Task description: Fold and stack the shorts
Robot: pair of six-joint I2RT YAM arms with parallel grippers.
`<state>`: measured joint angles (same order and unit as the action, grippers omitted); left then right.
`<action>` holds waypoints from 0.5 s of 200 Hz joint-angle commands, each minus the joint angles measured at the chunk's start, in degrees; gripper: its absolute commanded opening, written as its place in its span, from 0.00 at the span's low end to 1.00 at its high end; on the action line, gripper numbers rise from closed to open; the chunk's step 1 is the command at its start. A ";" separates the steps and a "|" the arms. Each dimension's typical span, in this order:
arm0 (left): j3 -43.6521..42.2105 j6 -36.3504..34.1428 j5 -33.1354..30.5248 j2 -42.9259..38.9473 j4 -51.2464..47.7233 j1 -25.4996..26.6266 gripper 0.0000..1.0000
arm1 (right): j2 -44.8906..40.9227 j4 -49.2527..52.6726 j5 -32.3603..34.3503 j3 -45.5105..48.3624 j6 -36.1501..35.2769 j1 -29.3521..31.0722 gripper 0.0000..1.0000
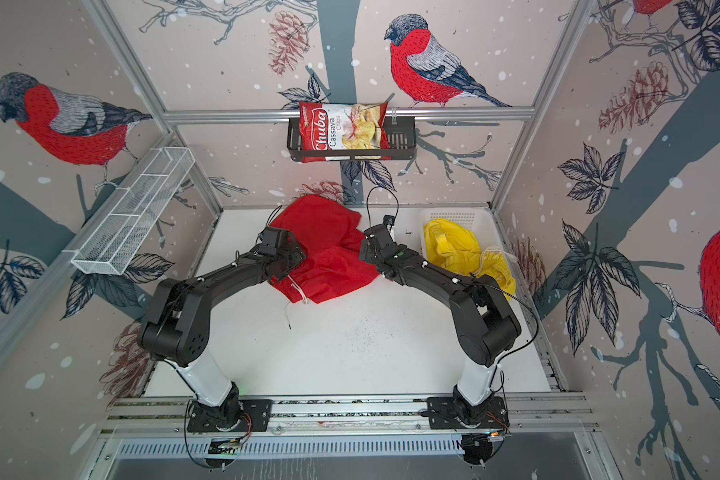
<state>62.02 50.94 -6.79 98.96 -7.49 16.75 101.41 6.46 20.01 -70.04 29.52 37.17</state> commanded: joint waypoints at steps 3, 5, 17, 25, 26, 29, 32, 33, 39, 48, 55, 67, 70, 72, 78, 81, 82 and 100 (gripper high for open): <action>1.64 -2.22 -8.95 0.57 -7.00 0.60 0.75 | 0.26 -2.61 -1.72 0.28 -0.46 -0.32 1.00; 2.17 -2.30 -9.34 0.96 -7.43 0.58 0.75 | 0.30 -2.64 -1.90 0.30 -0.43 -0.40 0.99; 4.70 -2.70 -12.17 3.27 -10.34 0.59 0.74 | 0.46 -2.59 -3.38 0.18 -0.10 -0.81 0.98; 7.06 -3.15 -13.78 5.04 -11.94 0.65 0.74 | 0.22 -2.73 -4.09 0.41 -0.08 -1.04 0.97; 7.32 -3.23 -14.00 5.34 -12.16 0.65 0.74 | 0.17 -2.79 -4.18 0.46 -0.08 -1.08 0.96; 8.30 -3.34 -14.55 6.12 -12.67 0.58 0.73 | 0.03 -2.96 -4.46 0.70 -0.07 -1.17 0.96; 9.22 -3.52 -15.16 6.87 -13.27 0.63 0.73 | -0.11 -3.22 -4.72 0.96 -0.15 -1.28 0.96; 9.55 -3.59 -15.31 7.13 -13.44 0.60 0.73 | -0.22 -3.30 -4.81 1.05 -0.20 -1.29 0.96; 11.31 -4.07 -16.24 8.51 -14.06 0.63 0.72 | -0.61 -4.06 -5.37 1.83 -0.41 -1.54 0.95; 14.11 -4.35 -17.63 11.00 -15.41 0.65 0.70 | -1.39 -4.91 -6.11 2.85 -0.68 -1.89 0.94; 16.54 -4.19 -18.65 12.93 -17.03 0.60 0.67 | -1.86 -5.34 -6.65 3.51 -0.73 -2.30 0.93; 20.62 -4.93 -19.86 15.93 -19.51 0.65 0.60 | -2.64 -5.40 -7.49 4.44 -0.68 -3.25 0.91; 21.55 -5.27 -20.14 16.52 -19.84 0.69 0.58 | -2.74 -5.40 -7.72 4.66 -0.69 -3.48 0.91; 22.09 -5.46 -20.18 16.84 -19.98 0.66 0.56 | -2.93 -5.40 -7.91 4.83 -0.60 -3.61 0.91; 23.37 -6.83 -20.27 17.73 -19.63 0.73 0.48 | -3.35 -5.60 -8.41 5.36 -0.45 -4.12 0.90; 23.79 -7.50 -20.27 18.02 -19.33 0.81 0.44 | -3.60 -5.77 -8.70 5.76 -0.47 -4.45 0.90; 23.91 -7.69 -20.28 18.11 -19.28 0.86 0.42 | -3.68 -5.85 -8.78 5.86 -0.49 -4.55 0.90; 26.76 -9.46 -20.70 19.07 -20.26 1.05 0.00 | -5.05 -6.88 -10.38 7.73 -0.37 -5.99 0.85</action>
<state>85.49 45.50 -24.36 116.88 -23.79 17.50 97.97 2.61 12.82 -63.96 29.52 32.51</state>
